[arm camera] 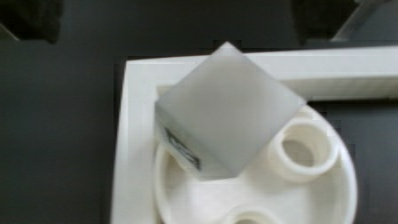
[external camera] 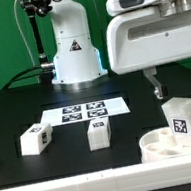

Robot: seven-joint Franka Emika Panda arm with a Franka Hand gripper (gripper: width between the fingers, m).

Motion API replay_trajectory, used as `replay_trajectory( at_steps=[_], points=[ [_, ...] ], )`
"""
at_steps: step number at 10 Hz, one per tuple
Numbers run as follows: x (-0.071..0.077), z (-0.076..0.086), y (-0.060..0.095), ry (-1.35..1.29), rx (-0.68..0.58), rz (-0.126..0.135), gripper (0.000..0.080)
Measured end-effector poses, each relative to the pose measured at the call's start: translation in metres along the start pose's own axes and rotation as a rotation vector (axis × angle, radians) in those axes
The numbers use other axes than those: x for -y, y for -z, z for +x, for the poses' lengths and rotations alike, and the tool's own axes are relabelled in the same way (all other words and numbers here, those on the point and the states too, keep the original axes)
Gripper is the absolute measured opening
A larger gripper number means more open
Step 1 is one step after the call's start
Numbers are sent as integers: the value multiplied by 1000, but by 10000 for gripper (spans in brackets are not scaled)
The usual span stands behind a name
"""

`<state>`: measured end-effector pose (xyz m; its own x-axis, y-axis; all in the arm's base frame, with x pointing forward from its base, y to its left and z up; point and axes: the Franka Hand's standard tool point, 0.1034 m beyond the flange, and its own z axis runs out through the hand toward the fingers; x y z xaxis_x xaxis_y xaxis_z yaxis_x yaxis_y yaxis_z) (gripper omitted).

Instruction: Assemble stool

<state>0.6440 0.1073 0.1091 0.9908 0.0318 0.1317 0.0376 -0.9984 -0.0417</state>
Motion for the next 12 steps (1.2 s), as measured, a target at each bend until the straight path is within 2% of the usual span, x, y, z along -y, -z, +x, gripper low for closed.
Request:
replay_trajectory(
  at_steps=[4,10,12],
  points=[
    [-7,2,-1,264,-19,-25,649],
    [-6,-15,-27,287,-21,-38,649],
    [-10,-14,-27,282,-20,-38,649]
  ],
)
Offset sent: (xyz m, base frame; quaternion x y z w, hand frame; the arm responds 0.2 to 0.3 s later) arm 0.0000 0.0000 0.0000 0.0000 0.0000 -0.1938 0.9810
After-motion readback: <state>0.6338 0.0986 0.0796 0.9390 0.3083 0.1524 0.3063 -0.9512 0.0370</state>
